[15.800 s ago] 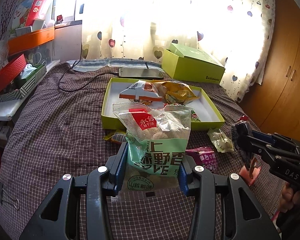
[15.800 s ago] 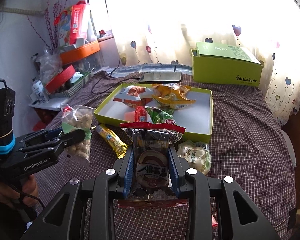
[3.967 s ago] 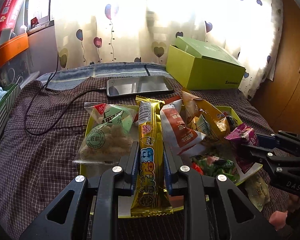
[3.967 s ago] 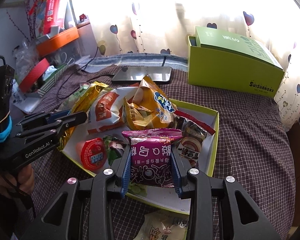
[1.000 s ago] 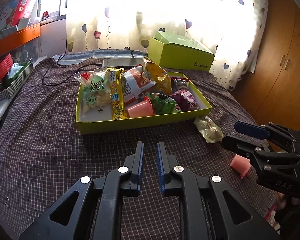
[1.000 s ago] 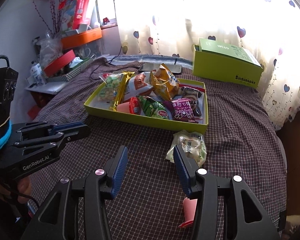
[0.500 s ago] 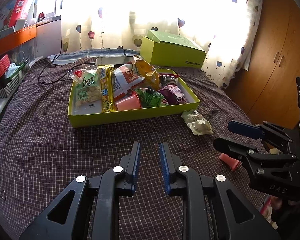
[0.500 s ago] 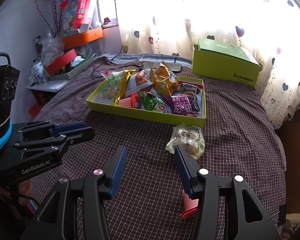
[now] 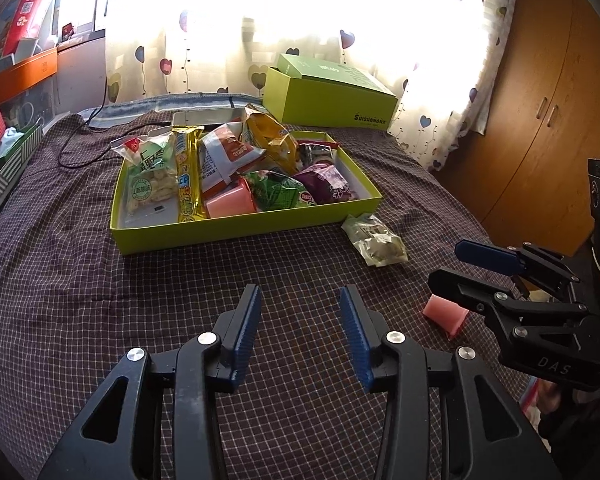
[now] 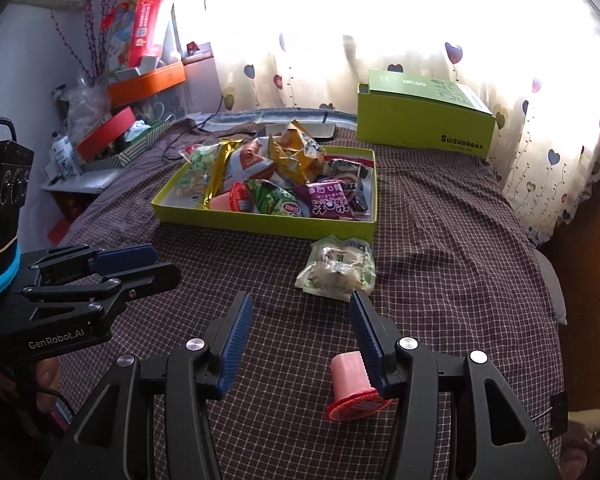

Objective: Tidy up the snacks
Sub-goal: 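Move both open tools toward the pink cup and clear bag on the bed, then close the right tool on the pink cup with the red lid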

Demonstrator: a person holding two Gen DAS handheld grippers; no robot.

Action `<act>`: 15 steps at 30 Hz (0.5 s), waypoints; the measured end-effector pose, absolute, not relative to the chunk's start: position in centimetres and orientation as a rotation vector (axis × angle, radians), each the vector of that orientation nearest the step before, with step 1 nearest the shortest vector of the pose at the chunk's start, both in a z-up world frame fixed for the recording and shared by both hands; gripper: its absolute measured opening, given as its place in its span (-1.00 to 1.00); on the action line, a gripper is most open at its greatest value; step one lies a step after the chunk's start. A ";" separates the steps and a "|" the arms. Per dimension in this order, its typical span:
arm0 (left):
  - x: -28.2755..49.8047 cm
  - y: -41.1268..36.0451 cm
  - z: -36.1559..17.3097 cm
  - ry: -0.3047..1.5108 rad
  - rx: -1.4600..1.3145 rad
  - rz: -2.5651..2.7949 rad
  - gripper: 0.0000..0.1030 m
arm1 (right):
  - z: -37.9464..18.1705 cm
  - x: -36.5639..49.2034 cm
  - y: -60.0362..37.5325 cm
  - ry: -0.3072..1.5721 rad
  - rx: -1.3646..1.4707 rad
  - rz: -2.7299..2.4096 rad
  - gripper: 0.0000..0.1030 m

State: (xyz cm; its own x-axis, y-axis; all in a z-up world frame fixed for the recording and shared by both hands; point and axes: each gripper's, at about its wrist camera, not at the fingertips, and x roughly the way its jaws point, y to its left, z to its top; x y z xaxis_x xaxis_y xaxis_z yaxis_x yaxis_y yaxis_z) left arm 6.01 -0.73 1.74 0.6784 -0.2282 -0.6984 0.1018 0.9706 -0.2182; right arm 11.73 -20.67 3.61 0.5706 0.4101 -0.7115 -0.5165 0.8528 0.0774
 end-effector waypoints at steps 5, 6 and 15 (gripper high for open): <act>6.4 -1.6 1.8 0.807 -0.159 -0.210 -0.17 | 3.5 11.8 -22.4 0.795 -0.128 0.512 -0.01; 6.5 -1.8 1.9 0.806 -0.156 -0.215 -0.17 | 3.4 11.7 -22.7 0.796 -0.125 0.509 -0.01; 7.2 -3.1 1.9 0.809 -0.146 -0.256 -0.17 | 1.0 11.0 -23.6 0.851 -0.175 0.554 0.02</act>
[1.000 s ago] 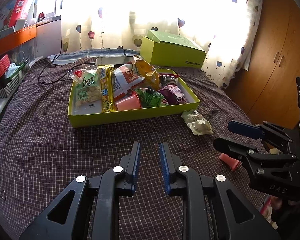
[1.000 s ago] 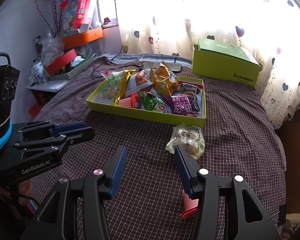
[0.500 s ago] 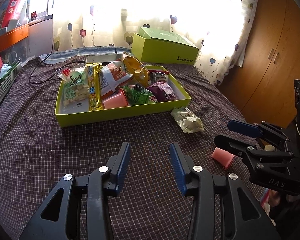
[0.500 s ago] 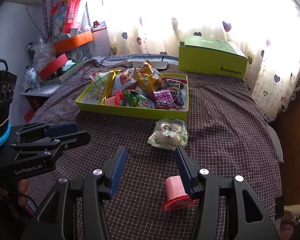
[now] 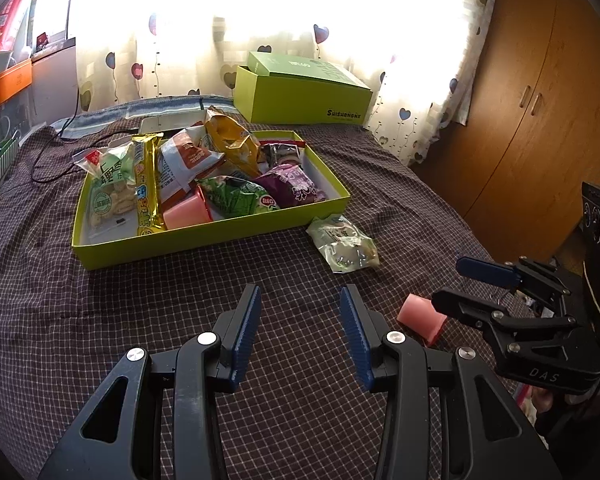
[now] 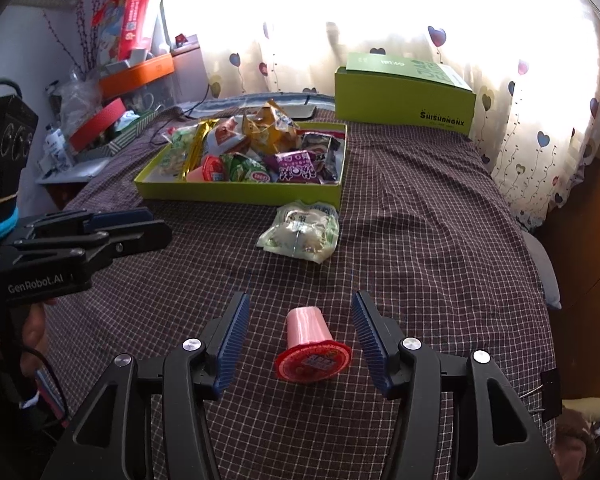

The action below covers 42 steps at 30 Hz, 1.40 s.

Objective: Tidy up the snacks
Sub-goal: 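Close the right tool on the pink cup with the red lid, then close the left tool on the clear bag while the right tool holds the pink cup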

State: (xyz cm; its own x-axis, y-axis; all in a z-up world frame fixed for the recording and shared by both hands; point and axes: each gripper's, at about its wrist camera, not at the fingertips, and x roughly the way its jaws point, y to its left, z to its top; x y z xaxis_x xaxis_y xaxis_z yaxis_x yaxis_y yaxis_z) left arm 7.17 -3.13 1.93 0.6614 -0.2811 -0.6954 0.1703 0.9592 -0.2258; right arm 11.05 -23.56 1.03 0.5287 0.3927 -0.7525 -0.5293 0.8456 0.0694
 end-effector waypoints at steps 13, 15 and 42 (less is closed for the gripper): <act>7.7 -4.0 1.4 0.832 -0.143 -0.275 -0.17 | -2.2 11.8 -24.5 0.942 -0.198 0.529 -0.07; 7.9 -4.1 1.3 0.836 -0.144 -0.278 -0.17 | -2.2 11.8 -24.8 0.936 -0.184 0.524 -0.18; 16.5 -10.8 -2.1 0.929 -0.126 -0.254 0.25 | -0.7 15.0 -29.2 0.863 -0.096 0.448 -0.19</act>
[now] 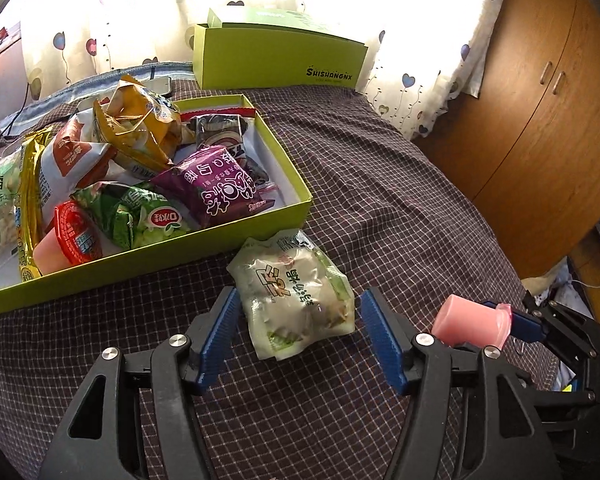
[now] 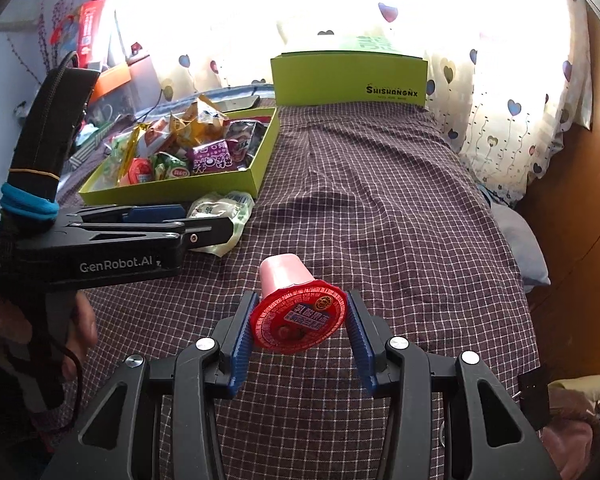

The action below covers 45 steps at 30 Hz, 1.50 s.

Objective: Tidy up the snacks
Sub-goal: 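Close the left tool on the clear bag while the right tool holds the pink cup, then carry the clear bag and pink cup over the tray with both tools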

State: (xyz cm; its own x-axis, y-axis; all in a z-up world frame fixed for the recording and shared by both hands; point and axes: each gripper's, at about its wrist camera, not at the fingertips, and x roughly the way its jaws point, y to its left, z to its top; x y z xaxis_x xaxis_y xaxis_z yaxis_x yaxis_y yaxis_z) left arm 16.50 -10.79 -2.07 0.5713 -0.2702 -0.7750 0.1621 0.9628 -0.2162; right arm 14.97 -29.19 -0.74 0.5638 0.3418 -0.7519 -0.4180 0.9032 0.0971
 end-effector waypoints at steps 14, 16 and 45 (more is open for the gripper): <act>18.3 -13.1 -3.4 0.939 0.007 -0.188 0.34 | -1.2 16.2 -29.9 0.876 -0.087 0.428 -0.19; 18.4 -13.5 -3.5 0.934 0.048 -0.178 0.34 | -1.2 16.2 -29.9 0.878 -0.089 0.427 -0.19; 15.7 -11.5 -2.4 0.887 0.001 -0.211 -0.43 | -0.8 15.6 -28.5 0.869 -0.115 0.429 -0.20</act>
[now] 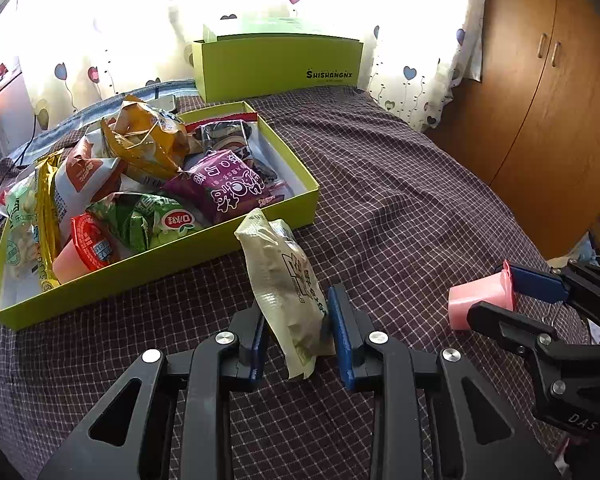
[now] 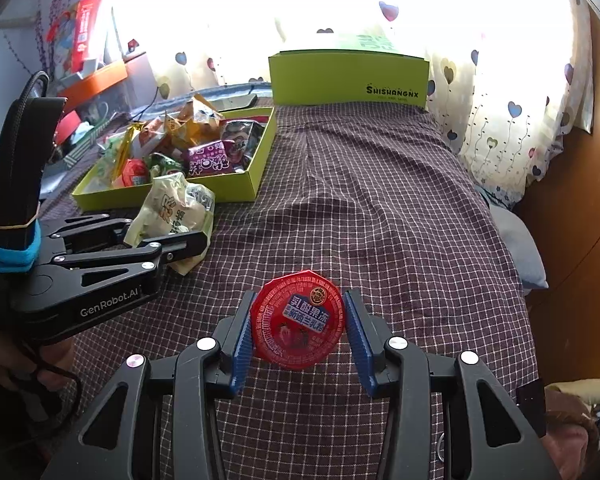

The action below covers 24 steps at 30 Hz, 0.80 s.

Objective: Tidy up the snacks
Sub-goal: 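Carry the clear bag and pink cup over the tray with both tools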

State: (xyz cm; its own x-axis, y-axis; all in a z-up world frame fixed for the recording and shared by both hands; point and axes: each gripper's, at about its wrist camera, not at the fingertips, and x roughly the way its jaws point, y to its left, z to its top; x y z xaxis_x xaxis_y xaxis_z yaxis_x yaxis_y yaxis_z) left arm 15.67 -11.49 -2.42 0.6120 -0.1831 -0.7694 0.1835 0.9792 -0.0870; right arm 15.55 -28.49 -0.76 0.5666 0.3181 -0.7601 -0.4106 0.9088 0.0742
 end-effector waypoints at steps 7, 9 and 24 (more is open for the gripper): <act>14.8 -10.7 -1.9 0.871 -0.025 -0.232 -0.43 | 0.0 15.3 -28.3 0.841 -0.115 0.436 -0.21; 14.3 -10.5 -1.5 0.859 -0.032 -0.242 -0.43 | 0.2 15.3 -28.1 0.835 -0.117 0.439 -0.21; 12.1 -7.4 1.0 0.785 -0.069 -0.220 -0.43 | 2.6 16.0 -24.5 0.772 -0.151 0.510 -0.21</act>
